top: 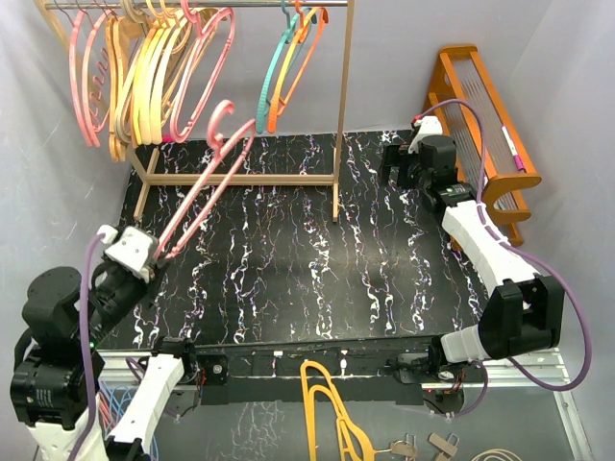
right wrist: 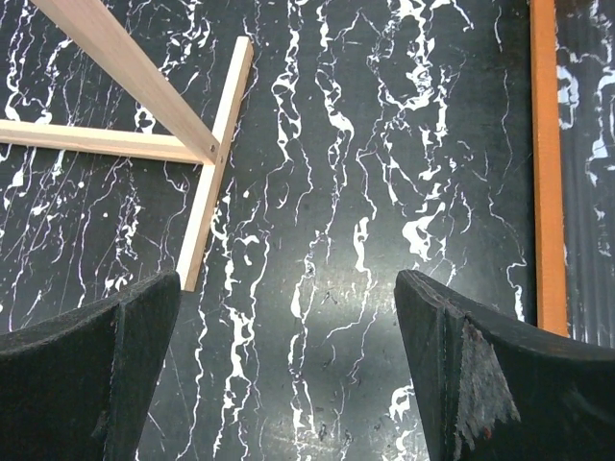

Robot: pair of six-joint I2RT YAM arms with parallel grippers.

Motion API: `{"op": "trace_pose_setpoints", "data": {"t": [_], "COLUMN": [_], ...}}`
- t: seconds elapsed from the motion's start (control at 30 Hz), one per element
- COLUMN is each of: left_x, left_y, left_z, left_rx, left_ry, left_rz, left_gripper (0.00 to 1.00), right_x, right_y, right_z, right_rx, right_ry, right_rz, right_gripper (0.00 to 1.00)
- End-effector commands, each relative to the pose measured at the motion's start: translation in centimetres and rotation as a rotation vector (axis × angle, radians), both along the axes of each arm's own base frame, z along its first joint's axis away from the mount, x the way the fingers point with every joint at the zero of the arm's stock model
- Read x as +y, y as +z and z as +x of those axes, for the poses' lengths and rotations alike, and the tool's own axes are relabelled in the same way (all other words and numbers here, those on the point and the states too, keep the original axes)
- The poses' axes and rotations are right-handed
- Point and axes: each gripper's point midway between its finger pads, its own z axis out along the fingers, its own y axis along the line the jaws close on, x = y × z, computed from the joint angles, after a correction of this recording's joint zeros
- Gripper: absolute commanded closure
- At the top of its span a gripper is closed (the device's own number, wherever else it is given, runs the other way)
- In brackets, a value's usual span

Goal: Organize the hangers
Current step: Place the hanger at the clothesline.

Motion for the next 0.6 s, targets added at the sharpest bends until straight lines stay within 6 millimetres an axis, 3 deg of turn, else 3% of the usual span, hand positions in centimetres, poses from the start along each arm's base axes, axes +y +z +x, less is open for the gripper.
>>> {"op": "trace_pose_setpoints", "data": {"t": [0.0, 0.2, 0.37, 0.57], "left_x": [0.9, 0.1, 0.2, -0.6], "left_y": [3.6, 7.6, 9.2, 11.7], "left_z": [4.8, 10.3, 14.7, 18.1], "left_rx": [-0.007, -0.068, -0.091, -0.171], "left_ry": [0.124, 0.122, 0.158, 0.131], "left_rz": [-0.080, -0.134, -0.169, -0.211], "left_gripper": [1.00, 1.00, 1.00, 1.00], "right_x": [0.6, 0.2, 0.1, -0.3], "right_y": [1.2, 1.2, 1.2, 0.8], "right_z": [0.3, -1.0, -2.0, -2.6], "right_rx": [-0.051, -0.064, -0.070, -0.065], "right_ry": [0.013, 0.010, 0.014, 0.004], "right_rz": [0.043, 0.052, 0.056, 0.045], "right_gripper": [0.02, 0.02, 0.02, 0.02]}}
